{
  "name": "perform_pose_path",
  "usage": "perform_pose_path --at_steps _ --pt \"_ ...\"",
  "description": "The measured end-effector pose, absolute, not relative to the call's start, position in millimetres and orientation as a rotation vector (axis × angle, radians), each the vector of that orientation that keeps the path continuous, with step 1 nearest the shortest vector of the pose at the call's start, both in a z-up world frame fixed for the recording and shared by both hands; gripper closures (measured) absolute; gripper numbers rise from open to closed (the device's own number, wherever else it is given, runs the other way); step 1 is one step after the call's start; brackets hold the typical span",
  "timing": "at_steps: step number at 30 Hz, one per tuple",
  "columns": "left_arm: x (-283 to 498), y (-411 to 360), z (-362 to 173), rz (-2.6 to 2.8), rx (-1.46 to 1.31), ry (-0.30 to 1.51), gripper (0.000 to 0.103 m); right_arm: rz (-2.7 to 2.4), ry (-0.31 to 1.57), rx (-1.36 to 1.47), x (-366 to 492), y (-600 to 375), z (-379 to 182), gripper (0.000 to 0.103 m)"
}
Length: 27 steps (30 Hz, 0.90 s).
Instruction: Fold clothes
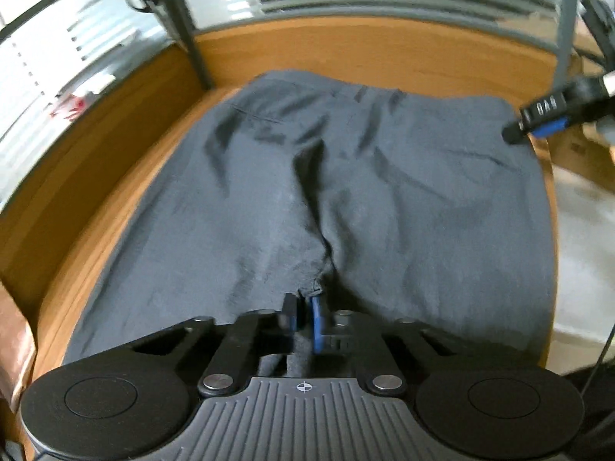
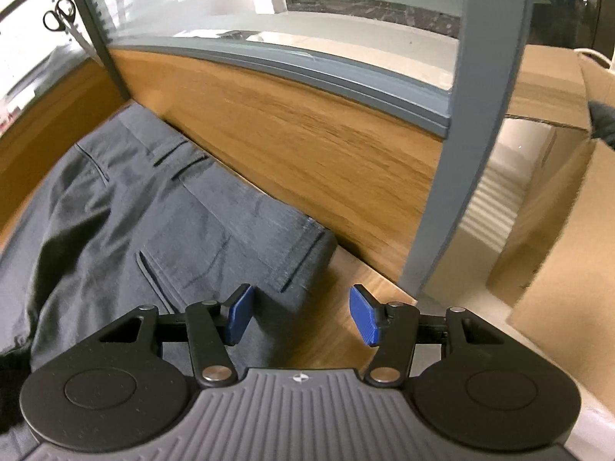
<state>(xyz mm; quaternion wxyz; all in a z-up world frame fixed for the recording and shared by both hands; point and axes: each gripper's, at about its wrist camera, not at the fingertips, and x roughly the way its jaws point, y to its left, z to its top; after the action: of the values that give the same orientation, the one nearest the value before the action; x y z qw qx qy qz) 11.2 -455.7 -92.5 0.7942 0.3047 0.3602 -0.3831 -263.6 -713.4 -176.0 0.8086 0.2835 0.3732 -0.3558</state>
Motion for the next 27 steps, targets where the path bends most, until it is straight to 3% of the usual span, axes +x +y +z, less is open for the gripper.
perform_pose_path --at_steps 5,8,15,18,20,22,27 --pt "36 -437 -79 -0.759 0.487 0.832 0.099 -0.744 0.764 0.649 -260 -717 -181 0.079" --pt "54 -421 -70 -0.723 0.361 0.880 0.099 -0.745 0.716 0.608 -264 -709 -167 0.090" --pt "73 -402 -80 -0.623 0.339 0.926 0.099 -0.788 0.774 0.519 -266 -707 -157 0.090" --pt "81 -395 -87 -0.575 0.346 0.941 0.097 -0.778 0.828 0.512 -261 -711 -163 0.083" --pt "81 -384 -81 -0.566 0.314 0.930 0.087 -0.768 0.832 0.482 -259 -711 -158 0.073" --pt "81 -373 -75 -0.558 0.282 0.919 0.073 -0.745 0.835 0.427 -256 -707 -150 0.070" --pt "68 -343 -60 -0.560 0.293 0.887 0.063 -0.589 0.859 0.277 -240 -690 -126 0.067"
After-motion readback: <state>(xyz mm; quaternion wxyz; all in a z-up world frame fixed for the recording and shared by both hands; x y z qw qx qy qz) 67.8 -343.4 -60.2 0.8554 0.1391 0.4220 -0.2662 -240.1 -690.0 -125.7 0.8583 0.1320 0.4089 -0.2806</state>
